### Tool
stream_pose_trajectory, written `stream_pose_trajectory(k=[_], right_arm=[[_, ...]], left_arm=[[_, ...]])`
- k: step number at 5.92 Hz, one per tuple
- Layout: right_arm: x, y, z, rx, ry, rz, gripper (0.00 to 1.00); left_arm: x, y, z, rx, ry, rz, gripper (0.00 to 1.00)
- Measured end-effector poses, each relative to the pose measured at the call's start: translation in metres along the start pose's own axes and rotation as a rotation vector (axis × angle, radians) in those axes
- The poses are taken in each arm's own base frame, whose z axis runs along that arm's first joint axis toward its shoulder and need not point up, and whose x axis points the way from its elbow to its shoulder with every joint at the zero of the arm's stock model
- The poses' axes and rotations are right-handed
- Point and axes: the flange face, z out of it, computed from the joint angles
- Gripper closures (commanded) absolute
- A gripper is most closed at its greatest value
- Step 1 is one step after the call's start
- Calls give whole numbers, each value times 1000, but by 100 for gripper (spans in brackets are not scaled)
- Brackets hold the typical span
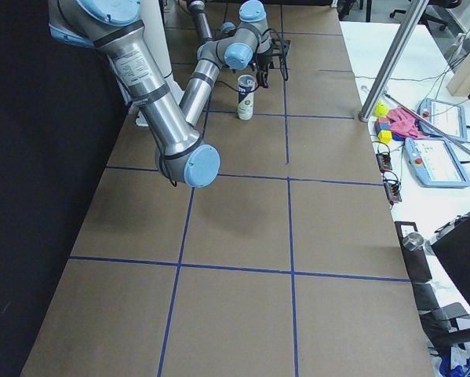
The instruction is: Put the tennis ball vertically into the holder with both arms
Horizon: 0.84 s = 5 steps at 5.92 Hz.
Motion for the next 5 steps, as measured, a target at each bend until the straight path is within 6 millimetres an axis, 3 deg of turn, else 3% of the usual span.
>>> stream_pose_trajectory(k=[2,4,5], right_arm=[[98,-58,5,41,139,-144,0],[174,-122,4,14,231,-219,0],[221,-147,-4,-27,249,-246,0]], left_arm=[[-48,-4,-31,-31,-81,41,0],[-102,-13,-56,-83,-191,30,0],[-137,-9,-85,-155,-278,42,0]])
